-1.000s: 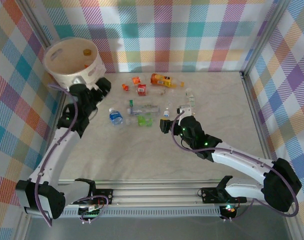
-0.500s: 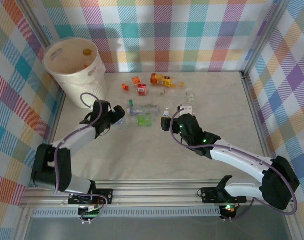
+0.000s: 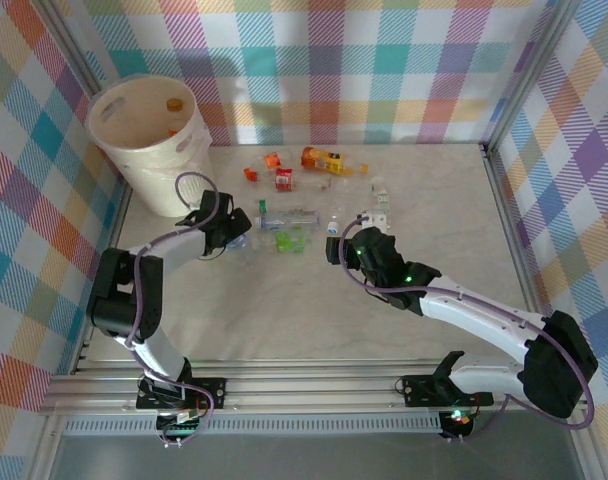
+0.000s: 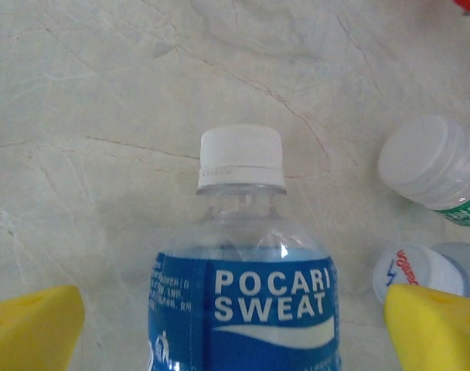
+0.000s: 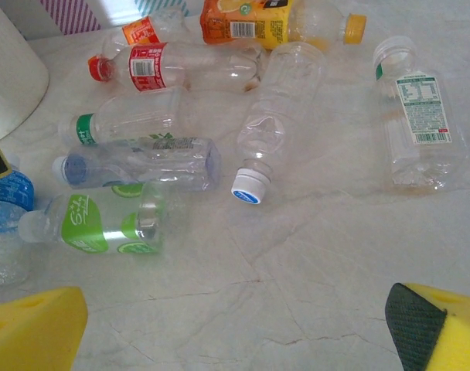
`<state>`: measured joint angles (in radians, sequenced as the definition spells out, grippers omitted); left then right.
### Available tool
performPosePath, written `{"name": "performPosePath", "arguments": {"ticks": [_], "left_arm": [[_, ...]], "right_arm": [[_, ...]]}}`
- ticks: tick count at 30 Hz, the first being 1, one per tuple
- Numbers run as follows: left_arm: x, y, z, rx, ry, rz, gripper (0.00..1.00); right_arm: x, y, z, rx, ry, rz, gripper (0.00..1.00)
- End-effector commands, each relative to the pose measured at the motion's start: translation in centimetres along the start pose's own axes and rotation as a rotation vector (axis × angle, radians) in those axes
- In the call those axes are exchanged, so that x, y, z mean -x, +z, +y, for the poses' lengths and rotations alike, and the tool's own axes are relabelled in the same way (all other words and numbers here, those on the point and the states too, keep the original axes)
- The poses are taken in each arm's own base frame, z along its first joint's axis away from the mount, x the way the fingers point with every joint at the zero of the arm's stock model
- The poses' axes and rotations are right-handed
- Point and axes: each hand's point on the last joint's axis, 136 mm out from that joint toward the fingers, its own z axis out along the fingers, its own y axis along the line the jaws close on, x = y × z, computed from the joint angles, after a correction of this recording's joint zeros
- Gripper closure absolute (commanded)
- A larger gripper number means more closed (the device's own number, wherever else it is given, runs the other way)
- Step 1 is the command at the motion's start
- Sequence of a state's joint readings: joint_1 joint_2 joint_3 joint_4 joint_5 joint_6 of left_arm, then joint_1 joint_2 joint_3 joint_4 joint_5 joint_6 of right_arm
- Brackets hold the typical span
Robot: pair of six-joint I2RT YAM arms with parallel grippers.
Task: Put the plastic bottles in the bin
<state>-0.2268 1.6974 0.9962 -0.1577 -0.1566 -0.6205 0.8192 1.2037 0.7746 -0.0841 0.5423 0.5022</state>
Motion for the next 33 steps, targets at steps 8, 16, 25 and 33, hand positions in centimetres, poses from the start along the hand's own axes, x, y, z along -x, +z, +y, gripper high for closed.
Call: {"name": "performPosePath", "arguments": {"ticks": [8,16,25,33], "left_arm": [[-1.7,1.8,1.4,0.045,0.043,0.112,0.12],[-2.6,2.6,2.0,0.057,0.031,0.149,0.15],[-2.7,3.0,2.0,0.052,0.025,0.152,0.22],[-2.6,2.8,2.0,0.024,0.015,0.131,0.39]], "right_arm": [[0.4,0.5,0.6,-0.006,0.007,0.016,0.00],[0.2,0.7,0.7,-0.011,0.005,0.030,0.00],[0.4,0.6,0.7,-0.005,0.007,0.021,0.00],[1.2,0.0,1.9,0.076,-0.001,-0.020,0.00]]}}
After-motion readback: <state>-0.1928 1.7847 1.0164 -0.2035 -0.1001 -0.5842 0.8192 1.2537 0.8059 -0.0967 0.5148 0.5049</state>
